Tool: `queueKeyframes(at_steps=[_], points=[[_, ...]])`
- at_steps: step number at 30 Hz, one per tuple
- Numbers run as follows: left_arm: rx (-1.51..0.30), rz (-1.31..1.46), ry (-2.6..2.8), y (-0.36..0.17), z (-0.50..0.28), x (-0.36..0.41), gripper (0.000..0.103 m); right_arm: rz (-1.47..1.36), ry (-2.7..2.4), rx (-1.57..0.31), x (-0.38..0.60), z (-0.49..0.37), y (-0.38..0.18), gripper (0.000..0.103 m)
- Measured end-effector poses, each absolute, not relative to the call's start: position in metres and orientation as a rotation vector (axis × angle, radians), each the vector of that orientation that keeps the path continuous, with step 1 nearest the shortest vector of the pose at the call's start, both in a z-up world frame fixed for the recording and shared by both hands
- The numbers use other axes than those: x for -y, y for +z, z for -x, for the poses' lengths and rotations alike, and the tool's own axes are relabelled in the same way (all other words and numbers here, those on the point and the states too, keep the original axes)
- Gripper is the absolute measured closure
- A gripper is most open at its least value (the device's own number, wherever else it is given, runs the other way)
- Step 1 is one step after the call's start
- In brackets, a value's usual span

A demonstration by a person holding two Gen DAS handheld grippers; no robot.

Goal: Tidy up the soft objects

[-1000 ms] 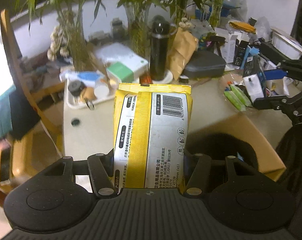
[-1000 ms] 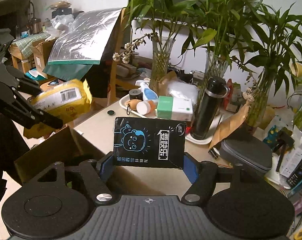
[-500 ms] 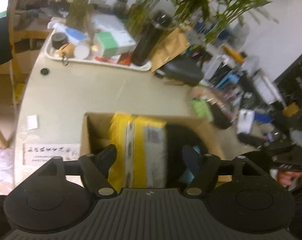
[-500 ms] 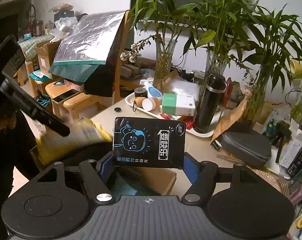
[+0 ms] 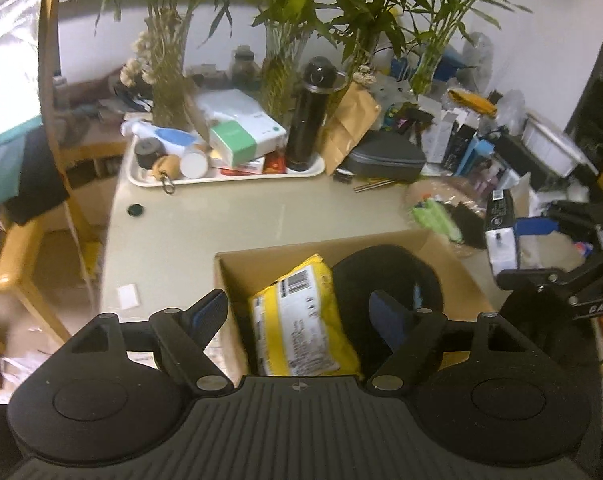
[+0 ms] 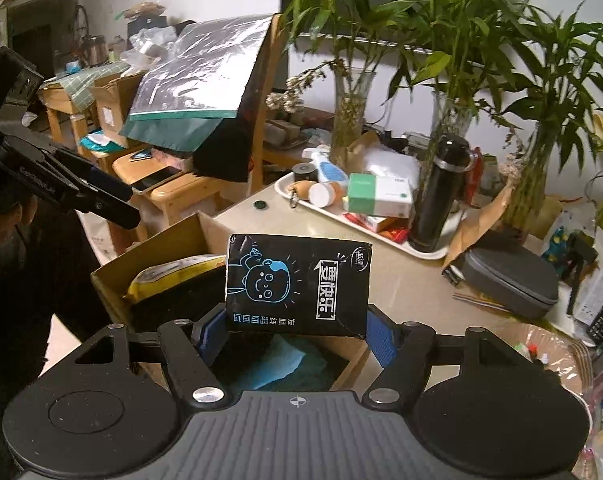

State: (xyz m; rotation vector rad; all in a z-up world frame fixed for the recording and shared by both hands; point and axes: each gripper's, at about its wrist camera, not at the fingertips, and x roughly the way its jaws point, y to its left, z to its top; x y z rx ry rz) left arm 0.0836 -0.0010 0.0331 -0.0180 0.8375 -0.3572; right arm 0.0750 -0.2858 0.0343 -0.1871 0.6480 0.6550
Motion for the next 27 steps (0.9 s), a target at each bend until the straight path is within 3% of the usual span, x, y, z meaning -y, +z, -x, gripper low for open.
queueKeyframes(at_steps=[9, 16, 19, 27], points=[[-0.824, -0.044, -0.322, 0.031, -0.069, 0.0, 0.025, 0.244, 0.751, -0.729, 0.27, -0.08, 0.016, 0.029], [-0.811, -0.082, -0.308, 0.031, -0.066, 0.0, 0.025, 0.271, 0.728, -0.748, 0.26, -0.08, 0.002, 0.005], [-0.806, -0.103, -0.291, 0.031, -0.065, 0.001, 0.025, 0.278, 0.701, -0.736, 0.258, -0.078, 0.005, 0.0], [-0.765, -0.142, -0.248, 0.033, -0.057, 0.001, 0.025, 0.235, 0.578, -0.718, 0.26, -0.071, 0.014, 0.0]])
